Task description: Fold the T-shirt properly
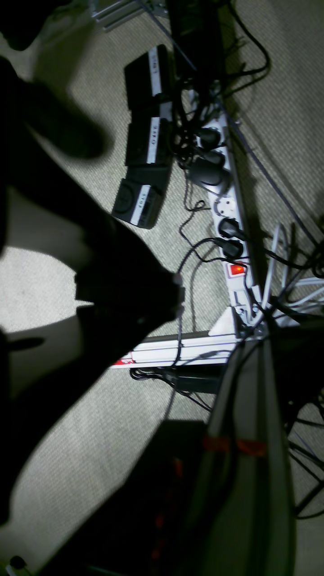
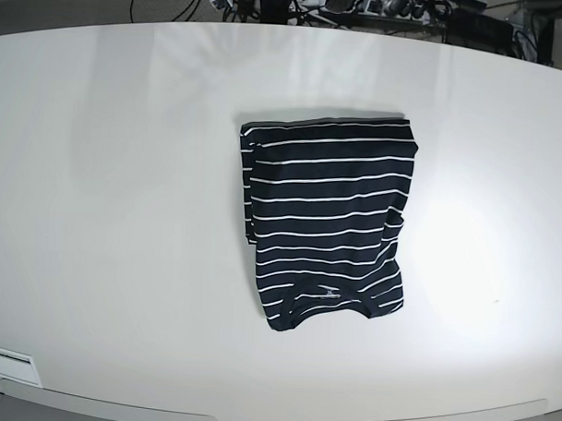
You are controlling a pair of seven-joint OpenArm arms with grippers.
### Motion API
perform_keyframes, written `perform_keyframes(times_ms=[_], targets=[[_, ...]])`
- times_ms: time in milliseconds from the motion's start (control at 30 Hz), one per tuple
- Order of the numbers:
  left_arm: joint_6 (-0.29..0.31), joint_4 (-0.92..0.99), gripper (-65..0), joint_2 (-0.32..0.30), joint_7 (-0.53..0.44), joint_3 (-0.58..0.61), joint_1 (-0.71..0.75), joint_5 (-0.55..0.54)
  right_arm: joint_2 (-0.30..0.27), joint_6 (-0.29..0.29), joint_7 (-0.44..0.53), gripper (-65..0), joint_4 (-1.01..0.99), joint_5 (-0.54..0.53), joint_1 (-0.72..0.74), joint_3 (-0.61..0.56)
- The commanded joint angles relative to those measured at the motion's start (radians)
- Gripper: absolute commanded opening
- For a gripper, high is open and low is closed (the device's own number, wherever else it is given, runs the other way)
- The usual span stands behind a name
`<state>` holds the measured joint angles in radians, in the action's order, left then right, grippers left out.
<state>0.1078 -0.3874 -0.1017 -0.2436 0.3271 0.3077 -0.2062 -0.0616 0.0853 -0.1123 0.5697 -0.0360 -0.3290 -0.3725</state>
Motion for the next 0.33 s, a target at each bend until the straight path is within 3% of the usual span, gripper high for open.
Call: perform_keyframes(times_ms=[0, 200, 300], targets=[[-0.004, -0.003, -65.0, 0.002, -0.018, 0.000, 0.008, -0.017, 0.010, 0.004, 0.011, -65.0, 0.004, -0.004, -0.003, -0.001], [0.033, -0.003, -65.0, 0.002, -0.012, 0.000, 0.008, -0.020, 0.034, 0.015, 0.015, -65.0, 0.004, -0.004, 0.002, -0.001], [0.034, -0.005, -65.0, 0.005, -0.012, 0.000, 0.011, -0.037, 0.037, -0.023, 0.023, -65.0, 0.009, -0.019, -0.001, -0.001]])
